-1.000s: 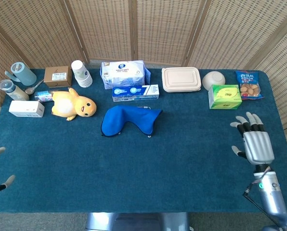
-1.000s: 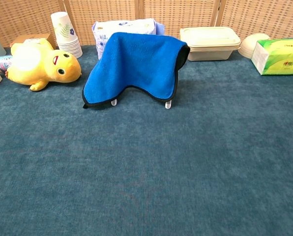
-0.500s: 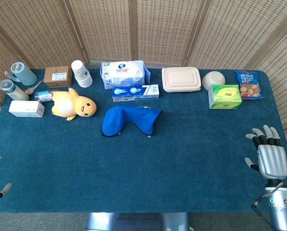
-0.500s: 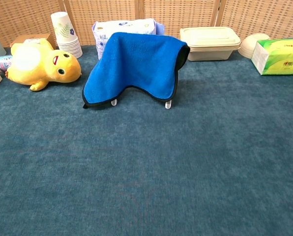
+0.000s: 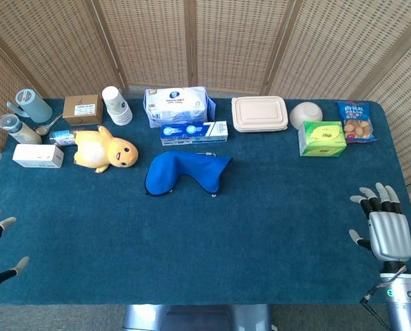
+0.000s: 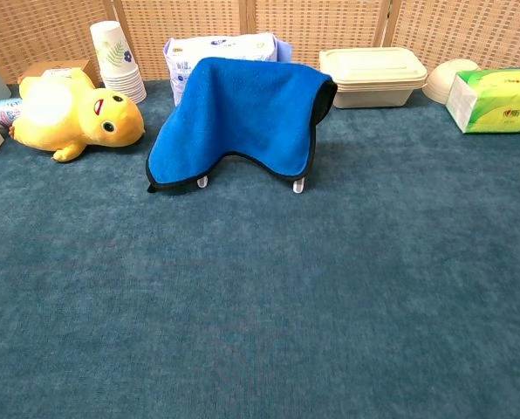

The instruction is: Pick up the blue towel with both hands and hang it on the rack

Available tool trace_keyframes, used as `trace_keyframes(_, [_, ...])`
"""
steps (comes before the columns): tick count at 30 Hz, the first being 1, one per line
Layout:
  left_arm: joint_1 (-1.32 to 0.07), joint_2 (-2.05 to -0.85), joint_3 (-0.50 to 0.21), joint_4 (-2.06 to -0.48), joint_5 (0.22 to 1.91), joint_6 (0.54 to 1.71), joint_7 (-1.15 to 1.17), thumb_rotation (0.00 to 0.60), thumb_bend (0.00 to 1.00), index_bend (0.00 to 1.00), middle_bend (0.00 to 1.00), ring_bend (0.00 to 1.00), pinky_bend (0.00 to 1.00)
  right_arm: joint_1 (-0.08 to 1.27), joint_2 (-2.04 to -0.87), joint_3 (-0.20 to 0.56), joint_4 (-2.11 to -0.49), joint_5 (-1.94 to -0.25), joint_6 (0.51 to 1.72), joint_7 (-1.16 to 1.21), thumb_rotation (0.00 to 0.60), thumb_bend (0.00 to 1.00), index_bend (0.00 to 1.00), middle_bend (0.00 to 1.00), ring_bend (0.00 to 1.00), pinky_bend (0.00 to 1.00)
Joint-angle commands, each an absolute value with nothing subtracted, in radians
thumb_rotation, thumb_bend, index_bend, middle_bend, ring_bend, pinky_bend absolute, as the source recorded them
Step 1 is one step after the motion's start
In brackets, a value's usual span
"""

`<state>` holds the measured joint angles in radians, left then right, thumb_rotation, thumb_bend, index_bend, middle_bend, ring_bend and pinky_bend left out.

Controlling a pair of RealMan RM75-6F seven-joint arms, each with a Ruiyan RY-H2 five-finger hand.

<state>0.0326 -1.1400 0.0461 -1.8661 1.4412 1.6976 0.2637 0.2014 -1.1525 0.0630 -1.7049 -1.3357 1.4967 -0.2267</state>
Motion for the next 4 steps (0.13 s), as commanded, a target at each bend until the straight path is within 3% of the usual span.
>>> trace_keyframes(1, [0.033,-1.141,0.042,-1.866,1.442,1.693,0.265,0.6,0.06,0.22,0.12,0.0,0.0,0.199,-1.153,0.065,-1.703,-1.334,1.493,-0.228,0.6,0.16,0.3,0.2,0.02,0.0])
trace_keyframes(4, [0.035,-1.144,0.038,-1.864,1.442,1.688,0.267,0.6,0.06,0.22,0.12,0.0,0.0,0.197,-1.154,0.068,-1.7,-1.33,1.486,-0.231,0.6,0.16,0.3,0.2,0.02,0.0])
